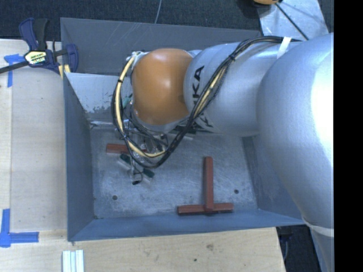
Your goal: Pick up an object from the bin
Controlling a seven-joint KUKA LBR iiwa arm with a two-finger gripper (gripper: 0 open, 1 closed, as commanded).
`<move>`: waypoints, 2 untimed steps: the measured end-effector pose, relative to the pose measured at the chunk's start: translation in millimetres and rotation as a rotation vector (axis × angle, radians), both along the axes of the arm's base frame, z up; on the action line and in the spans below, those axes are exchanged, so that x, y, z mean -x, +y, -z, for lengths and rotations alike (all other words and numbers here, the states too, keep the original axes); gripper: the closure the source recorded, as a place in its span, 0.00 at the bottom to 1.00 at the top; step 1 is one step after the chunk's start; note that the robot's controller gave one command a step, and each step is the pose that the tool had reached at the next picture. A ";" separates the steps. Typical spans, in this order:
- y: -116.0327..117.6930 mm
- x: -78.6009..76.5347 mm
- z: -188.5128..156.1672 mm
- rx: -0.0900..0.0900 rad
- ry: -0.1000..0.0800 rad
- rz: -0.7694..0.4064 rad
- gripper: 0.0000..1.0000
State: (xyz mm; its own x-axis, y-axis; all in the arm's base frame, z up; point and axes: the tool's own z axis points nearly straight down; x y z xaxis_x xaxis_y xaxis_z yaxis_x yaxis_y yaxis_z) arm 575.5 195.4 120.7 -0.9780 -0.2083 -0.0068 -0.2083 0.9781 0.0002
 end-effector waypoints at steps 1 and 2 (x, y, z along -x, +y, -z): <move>-13.5 -8.0 45.9 -0.003 -0.005 -0.196 1.00; -13.5 -8.0 45.9 -0.003 -0.005 -0.196 1.00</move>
Offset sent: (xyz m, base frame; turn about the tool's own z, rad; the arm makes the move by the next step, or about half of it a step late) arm 0.0000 0.0000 0.0000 0.0000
